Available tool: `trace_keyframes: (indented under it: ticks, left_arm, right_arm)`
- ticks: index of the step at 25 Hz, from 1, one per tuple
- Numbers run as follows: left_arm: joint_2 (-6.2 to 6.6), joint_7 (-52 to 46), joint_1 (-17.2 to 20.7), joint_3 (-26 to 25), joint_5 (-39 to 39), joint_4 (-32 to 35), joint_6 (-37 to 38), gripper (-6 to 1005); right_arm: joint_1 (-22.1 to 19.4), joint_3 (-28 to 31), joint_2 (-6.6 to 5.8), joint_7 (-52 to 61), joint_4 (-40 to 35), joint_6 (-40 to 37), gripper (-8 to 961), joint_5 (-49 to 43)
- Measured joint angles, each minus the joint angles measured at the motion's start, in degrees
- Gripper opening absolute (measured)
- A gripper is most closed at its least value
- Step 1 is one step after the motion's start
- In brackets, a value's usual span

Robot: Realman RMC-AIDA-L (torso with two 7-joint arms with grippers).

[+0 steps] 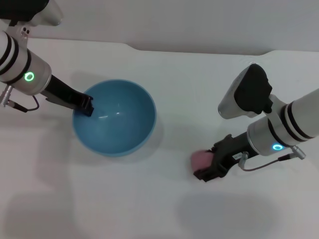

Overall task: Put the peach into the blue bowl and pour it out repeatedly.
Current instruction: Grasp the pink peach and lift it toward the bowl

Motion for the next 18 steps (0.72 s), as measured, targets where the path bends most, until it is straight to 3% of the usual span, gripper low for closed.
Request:
trace_keyframes:
  ticks: [10,15,18]
  left_arm:
    - [0.21,0.0,-0.6,0.2,-0.5,0.1,-0.2,1]
    - [0.25,0.0,-1.3,0.4,-0.5,0.0,-0.2,1]
    - [0.16,0.0,-1.9,0.4,-0.5,-0.2,-0.1,1]
  right_arm:
    - [-0.5,0.7,-0.36,0.8,-1.5,-0.3,666,-0.8]
    - [-2.7,2.5,-0.52,0.6,-4.1,-0.5,426,-1.4]
    - [-6.0,8.2,-0.40,0.7,-7.8,-0.5,374,-4.2]
